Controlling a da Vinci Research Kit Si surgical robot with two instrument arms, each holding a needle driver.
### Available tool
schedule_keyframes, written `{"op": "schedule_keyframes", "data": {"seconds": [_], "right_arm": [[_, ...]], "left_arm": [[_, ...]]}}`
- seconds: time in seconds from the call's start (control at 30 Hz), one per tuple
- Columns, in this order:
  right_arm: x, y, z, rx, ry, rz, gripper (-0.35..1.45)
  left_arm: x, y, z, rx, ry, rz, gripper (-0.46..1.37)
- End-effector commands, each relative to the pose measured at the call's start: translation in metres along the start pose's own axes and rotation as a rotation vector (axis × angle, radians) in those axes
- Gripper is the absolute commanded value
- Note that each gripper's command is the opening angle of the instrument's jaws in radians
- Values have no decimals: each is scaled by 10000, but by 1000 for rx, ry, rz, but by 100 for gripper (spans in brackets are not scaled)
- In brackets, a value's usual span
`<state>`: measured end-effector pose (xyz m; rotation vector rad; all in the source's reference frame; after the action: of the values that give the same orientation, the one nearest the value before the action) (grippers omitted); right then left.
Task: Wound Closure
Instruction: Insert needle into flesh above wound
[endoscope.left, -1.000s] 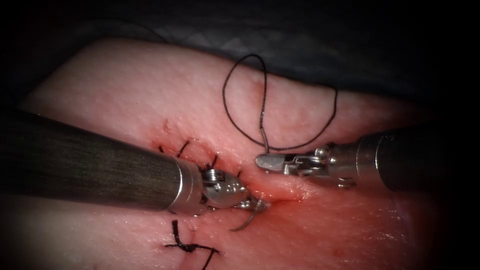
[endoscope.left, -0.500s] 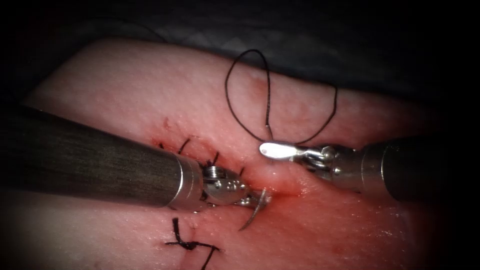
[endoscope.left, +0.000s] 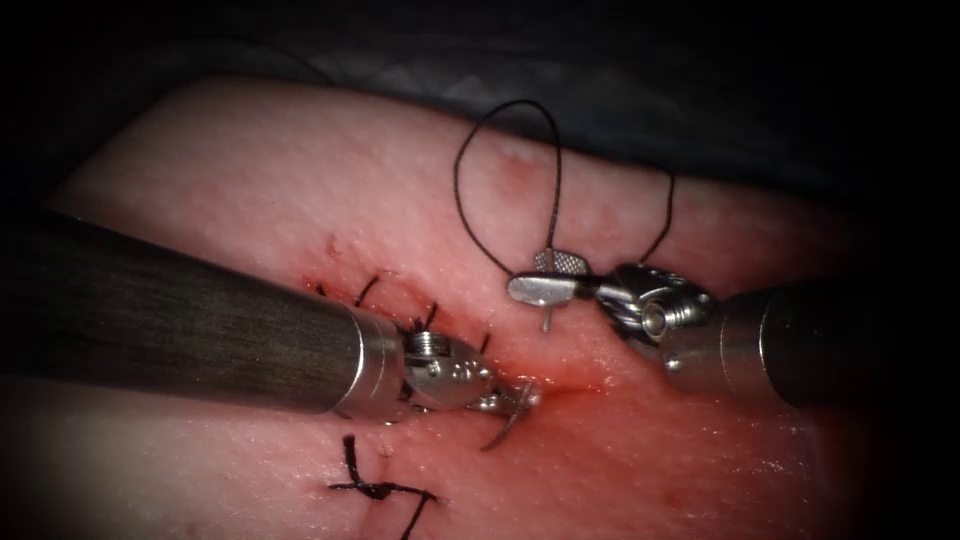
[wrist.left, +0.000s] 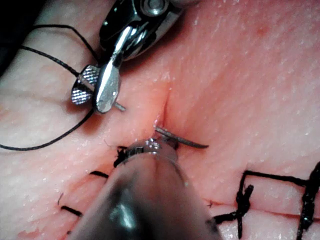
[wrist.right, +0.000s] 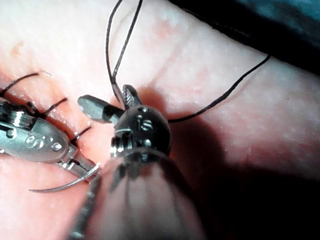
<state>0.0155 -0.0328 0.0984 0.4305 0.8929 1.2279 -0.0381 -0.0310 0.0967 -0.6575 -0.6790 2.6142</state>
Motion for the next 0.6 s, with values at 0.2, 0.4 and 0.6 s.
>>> {"op": "schedule_keyframes", "data": {"seconds": [0.2, 0.4, 0.6], "right_arm": [[-1, -6, 4, -38, 11, 91, -35], [-2, -20, -4, -122, -33, 306, -35], [-24, -26, 1, -72, -86, 528, -35]], "left_arm": [[0, 1, 0, -7, 0, -1, -35], [0, 2, -2, -9, 0, 0, -35], [0, 2, -2, -9, 0, 0, -35]]}}
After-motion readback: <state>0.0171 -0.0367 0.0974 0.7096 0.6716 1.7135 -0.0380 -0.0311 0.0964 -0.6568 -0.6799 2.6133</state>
